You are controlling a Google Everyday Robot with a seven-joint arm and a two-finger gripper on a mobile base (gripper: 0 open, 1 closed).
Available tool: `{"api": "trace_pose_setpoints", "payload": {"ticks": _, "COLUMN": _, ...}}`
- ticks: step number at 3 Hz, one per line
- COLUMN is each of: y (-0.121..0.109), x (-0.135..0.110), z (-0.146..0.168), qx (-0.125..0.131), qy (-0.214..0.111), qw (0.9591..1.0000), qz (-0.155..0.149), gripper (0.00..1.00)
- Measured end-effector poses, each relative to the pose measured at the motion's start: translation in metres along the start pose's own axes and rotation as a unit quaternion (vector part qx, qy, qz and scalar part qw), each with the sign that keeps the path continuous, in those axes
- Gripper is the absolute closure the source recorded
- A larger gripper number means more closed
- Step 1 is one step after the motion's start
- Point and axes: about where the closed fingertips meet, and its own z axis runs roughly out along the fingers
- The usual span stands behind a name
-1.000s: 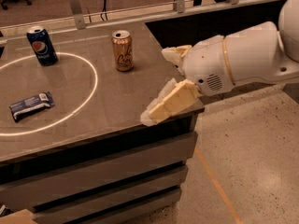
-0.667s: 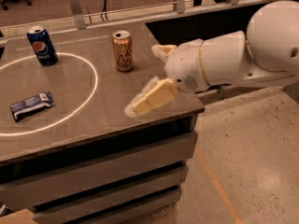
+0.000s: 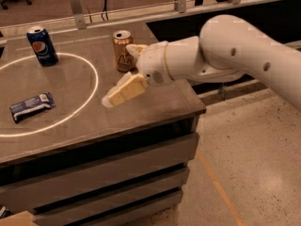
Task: Move pepsi can near rxbar blueberry
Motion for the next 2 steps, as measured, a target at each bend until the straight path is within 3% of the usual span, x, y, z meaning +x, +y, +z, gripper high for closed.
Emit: {"api": "trace_pose_setpoints", "payload": {"ticks": 2, "y": -0.025, "x": -0.029, "z": 0.075, "qx": -0.057, "qy": -0.045, "qw": 0.9971, "qz": -0.023, "gripper": 0.00}}
